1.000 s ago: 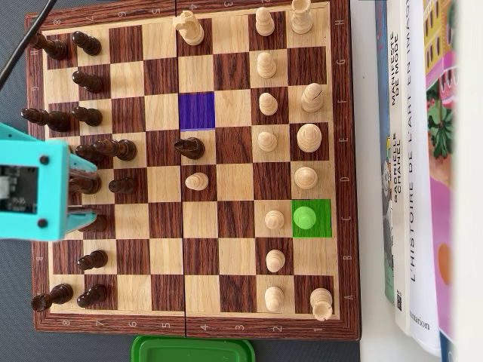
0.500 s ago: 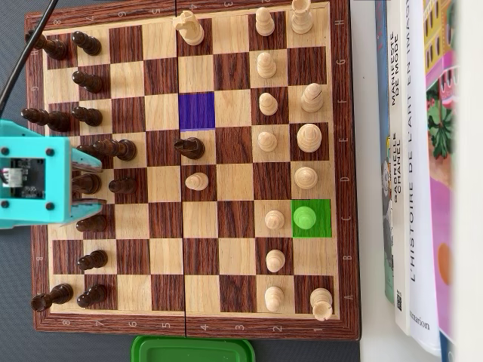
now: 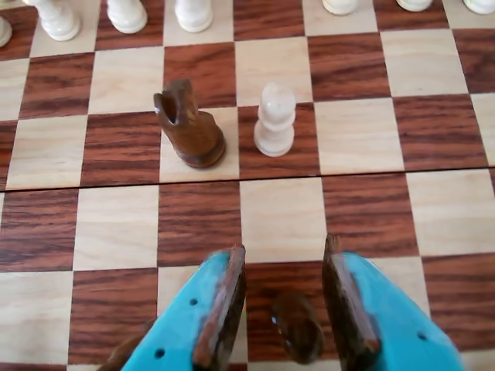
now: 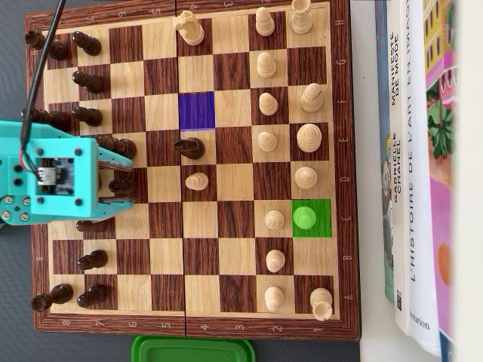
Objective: Play chess
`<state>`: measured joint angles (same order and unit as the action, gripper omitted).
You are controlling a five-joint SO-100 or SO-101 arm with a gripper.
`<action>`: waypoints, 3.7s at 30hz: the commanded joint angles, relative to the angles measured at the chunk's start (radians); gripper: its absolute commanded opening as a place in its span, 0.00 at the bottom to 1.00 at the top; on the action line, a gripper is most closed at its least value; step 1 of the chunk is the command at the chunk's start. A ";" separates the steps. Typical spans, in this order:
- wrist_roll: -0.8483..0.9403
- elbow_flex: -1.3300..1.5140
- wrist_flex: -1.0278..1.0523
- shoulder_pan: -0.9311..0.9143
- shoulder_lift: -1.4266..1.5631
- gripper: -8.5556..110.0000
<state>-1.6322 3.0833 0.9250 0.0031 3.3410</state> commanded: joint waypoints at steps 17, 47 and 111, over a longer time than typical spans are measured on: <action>0.006 0.075 -0.561 0.025 0.008 0.20; 0.006 0.075 -1.810 0.025 0.008 0.20; -0.002 0.075 -2.729 0.026 0.008 0.20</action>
<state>-1.6322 3.1385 -1.8040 0.0307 3.3594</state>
